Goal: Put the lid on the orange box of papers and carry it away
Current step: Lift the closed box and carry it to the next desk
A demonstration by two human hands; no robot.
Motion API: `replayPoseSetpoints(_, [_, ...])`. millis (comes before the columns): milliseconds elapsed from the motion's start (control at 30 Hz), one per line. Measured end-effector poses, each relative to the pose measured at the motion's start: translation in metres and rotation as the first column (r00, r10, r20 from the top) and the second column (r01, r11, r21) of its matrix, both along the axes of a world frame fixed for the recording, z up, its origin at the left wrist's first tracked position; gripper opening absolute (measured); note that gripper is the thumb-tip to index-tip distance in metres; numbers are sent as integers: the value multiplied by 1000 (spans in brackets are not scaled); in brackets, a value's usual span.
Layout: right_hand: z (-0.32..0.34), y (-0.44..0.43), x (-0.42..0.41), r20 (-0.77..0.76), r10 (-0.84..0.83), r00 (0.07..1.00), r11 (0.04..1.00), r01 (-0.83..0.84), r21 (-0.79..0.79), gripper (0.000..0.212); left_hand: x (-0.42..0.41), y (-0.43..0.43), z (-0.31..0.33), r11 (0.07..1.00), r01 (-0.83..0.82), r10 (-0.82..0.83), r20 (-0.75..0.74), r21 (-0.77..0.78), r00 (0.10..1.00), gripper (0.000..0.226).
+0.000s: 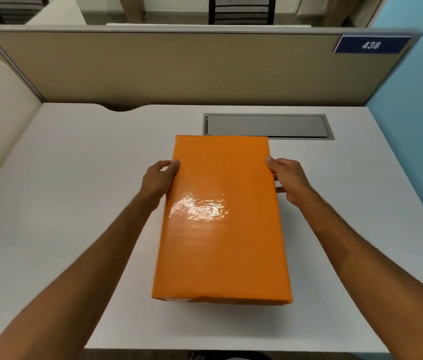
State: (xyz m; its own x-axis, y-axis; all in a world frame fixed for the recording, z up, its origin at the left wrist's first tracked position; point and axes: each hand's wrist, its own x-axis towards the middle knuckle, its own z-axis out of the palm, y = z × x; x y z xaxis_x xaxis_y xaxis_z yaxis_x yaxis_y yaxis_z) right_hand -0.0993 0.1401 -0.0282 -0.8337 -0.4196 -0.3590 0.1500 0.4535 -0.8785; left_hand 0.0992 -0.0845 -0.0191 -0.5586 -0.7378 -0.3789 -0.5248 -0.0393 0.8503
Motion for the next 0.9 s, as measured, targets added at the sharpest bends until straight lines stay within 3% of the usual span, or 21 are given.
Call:
replayPoseSetpoints(133, [-5,40,37,75,76,994,994,-70,-82,36,43,23,-6,997,77,-78,-42,-17,996,61])
replayPoseSetpoints(300, [-11,73,65,177,90,980,987,-63,-151,21,73,36,-7,984,155,-145,-111,87,983,62])
replayPoseSetpoints(500, [-15,70,71,131,10,991,989,10,-150,10,79,46,-10,989,145,-143,-132,7,981,58])
replayPoseSetpoints(700, [-18,71,72,141,-19,990,986,42,-162,29,79,45,-19,993,117,-115,-163,3,980,56])
replayPoseSetpoints(900, [-20,83,80,238,46,970,991,-15,-132,37,83,50,-17,982,33,-15,-95,186,995,63])
